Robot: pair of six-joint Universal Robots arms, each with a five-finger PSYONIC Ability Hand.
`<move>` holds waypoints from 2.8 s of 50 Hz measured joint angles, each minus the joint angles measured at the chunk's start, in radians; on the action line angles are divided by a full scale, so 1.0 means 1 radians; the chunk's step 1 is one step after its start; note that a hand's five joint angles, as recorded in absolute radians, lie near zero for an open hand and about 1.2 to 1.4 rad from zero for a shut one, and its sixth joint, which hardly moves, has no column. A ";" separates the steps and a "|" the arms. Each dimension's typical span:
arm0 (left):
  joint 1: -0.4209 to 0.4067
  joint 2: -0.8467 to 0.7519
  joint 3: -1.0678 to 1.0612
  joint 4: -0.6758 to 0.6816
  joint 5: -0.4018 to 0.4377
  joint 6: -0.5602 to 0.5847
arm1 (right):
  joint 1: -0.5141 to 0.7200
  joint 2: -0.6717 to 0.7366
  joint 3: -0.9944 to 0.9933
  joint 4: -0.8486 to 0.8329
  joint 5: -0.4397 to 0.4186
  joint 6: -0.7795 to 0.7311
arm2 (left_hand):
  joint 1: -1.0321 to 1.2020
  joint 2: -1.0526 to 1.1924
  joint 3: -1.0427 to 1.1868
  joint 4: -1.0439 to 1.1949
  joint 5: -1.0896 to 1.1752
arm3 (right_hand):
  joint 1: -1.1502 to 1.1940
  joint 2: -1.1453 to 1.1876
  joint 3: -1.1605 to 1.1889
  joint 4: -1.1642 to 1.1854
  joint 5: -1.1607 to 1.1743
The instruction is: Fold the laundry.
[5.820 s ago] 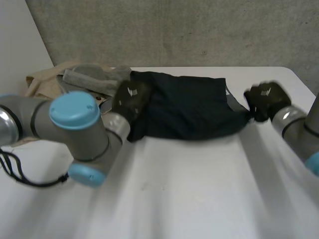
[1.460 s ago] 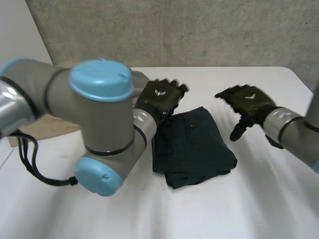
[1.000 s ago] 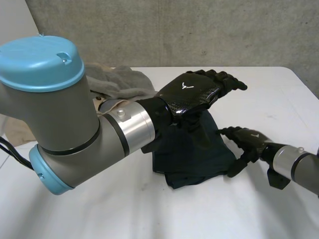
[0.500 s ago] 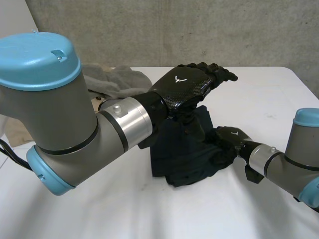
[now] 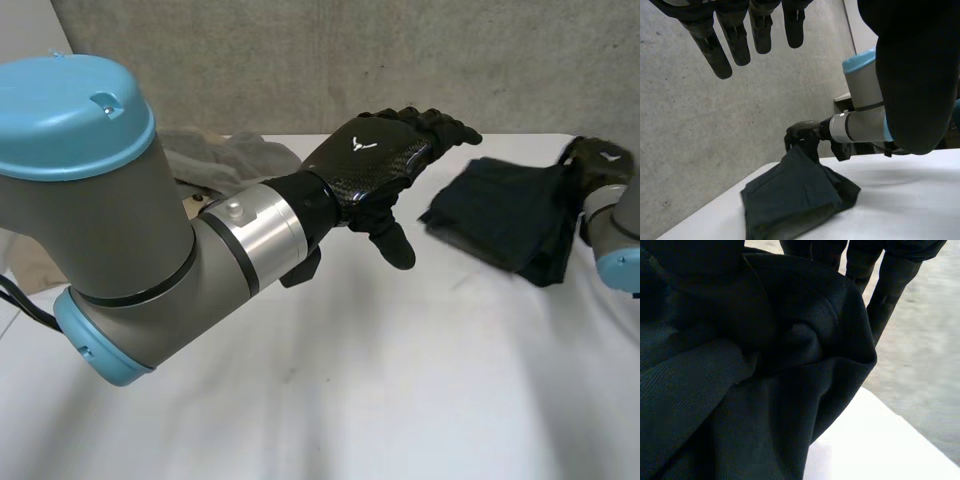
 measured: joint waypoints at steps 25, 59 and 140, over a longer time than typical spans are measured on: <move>0.002 -0.022 0.041 0.025 -0.003 -0.031 | -0.211 0.201 -0.337 0.164 0.269 0.228 | 0.000 0.000 0.000 0.000 0.000 | 0.000 0.013 0.000 0.002 0.010; -0.014 0.016 0.042 0.027 -0.010 -0.043 | -0.345 -0.207 -0.058 0.140 0.182 -0.098 | 0.000 0.000 0.000 0.000 0.000 | -0.627 -0.901 -0.699 -0.979 -0.943; 0.489 -0.409 0.201 0.357 -0.243 0.367 | 0.024 -0.803 0.966 -0.089 -0.416 -0.395 | 0.172 0.148 0.140 0.155 0.150 | -0.627 -0.901 -0.699 -0.980 -0.943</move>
